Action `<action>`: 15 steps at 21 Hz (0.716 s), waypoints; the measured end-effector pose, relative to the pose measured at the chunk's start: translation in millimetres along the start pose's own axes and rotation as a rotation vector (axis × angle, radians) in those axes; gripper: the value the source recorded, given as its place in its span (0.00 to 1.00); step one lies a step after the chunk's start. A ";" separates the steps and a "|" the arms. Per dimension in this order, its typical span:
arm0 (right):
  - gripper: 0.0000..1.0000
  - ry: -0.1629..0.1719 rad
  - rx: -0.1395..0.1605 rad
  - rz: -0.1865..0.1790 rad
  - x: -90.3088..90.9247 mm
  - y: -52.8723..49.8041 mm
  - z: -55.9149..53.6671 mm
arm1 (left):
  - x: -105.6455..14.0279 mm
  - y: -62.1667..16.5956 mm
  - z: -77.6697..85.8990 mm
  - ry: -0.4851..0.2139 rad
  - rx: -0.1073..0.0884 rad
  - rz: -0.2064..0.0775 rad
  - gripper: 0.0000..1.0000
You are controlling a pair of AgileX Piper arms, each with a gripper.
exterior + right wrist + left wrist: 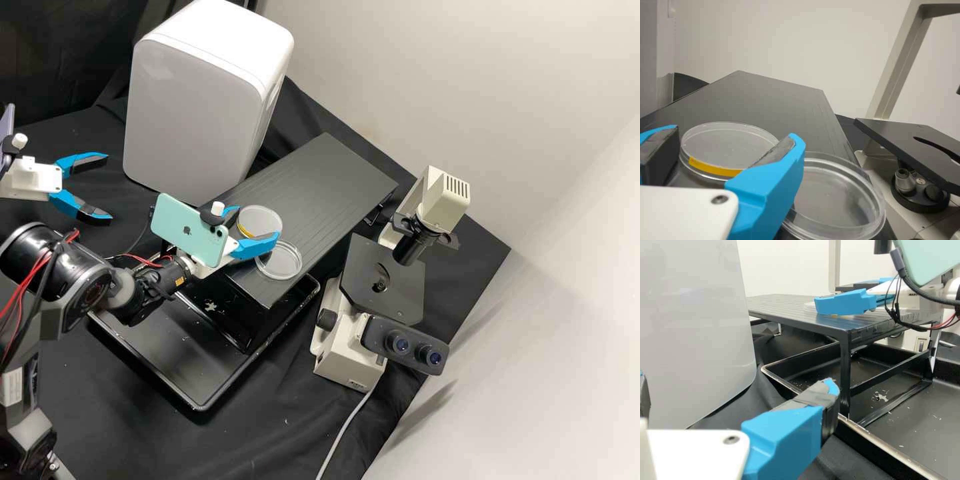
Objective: Place the lid on the petri dish
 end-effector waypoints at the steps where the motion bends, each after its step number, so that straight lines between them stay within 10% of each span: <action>1: 0.00 0.002 0.000 -0.001 0.0 -0.1 -0.2 | 0.0 0.0 0.0 0.000 0.000 0.000 1.00; 15: 0.00 0.002 -0.006 0.000 0.4 1.3 1.7 | 1.1 -2.3 -0.6 0.002 -0.001 -0.009 1.00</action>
